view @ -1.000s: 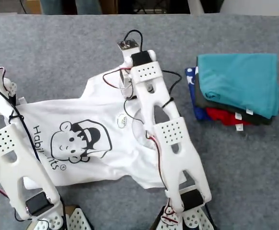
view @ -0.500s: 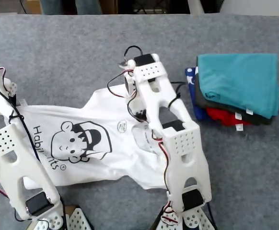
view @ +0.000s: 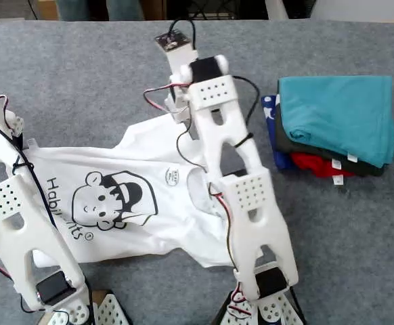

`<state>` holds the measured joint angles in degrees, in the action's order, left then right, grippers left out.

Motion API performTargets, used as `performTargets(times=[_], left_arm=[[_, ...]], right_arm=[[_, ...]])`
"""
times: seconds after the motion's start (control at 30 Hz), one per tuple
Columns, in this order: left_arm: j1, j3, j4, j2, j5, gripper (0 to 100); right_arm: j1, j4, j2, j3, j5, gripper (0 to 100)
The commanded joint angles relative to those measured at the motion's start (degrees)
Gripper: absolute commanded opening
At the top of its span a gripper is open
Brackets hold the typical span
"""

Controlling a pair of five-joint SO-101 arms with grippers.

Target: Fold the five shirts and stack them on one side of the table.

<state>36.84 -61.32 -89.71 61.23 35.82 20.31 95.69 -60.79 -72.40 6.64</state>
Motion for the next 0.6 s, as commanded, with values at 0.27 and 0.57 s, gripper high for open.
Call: performTargets(times=[0.27, 0.57], left_arm=[[0.9, -2.2, 0.7, -0.2, -0.8, 4], [0.9, -2.2, 0.7, -0.2, -0.8, 4]], right_arm=[[3.9, -9.2, -11.0, -7.8, -5.6, 16.6], [3.8, -12.0, -11.0, -7.8, -5.3, 16.6]])
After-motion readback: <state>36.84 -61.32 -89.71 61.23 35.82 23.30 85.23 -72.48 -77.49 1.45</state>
